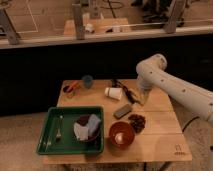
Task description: Place banana in table surface
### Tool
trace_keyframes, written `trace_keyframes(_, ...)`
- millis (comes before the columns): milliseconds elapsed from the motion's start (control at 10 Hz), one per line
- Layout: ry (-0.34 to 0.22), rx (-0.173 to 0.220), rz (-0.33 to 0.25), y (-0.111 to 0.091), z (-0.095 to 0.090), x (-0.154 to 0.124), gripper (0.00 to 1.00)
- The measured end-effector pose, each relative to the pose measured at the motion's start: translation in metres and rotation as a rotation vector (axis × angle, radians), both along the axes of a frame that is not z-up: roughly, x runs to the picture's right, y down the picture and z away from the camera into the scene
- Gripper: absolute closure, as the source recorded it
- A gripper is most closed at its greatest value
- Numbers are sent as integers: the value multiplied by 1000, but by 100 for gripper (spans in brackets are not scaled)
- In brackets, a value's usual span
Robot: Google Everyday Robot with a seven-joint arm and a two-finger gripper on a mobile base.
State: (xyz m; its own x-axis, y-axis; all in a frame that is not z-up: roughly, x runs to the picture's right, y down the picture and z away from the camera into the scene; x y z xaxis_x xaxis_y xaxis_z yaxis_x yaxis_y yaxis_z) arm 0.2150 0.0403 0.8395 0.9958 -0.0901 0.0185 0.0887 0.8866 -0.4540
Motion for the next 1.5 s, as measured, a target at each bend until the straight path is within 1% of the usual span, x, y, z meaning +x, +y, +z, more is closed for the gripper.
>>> trace_keyframes(100,3,-18,4,13,12,2,20)
trace_keyframes(200,4,-26,6,19,19,1,20)
trace_keyframes(800,3,-26,6,18,19,0,20)
trace_keyframes(900,0,-26,24,16,22,0,20)
trace_keyframes(1000,-1,-14,51,12,30,4,20)
trace_keyframes(1100,1,3,79,4,41,8,20)
trace_keyframes(1200,-19,5,89,-4,56,7,20)
trace_keyframes(1300,-31,-16,87,-4,72,7,20)
trace_keyframes(1500,-49,-33,87,-4,86,6,20)
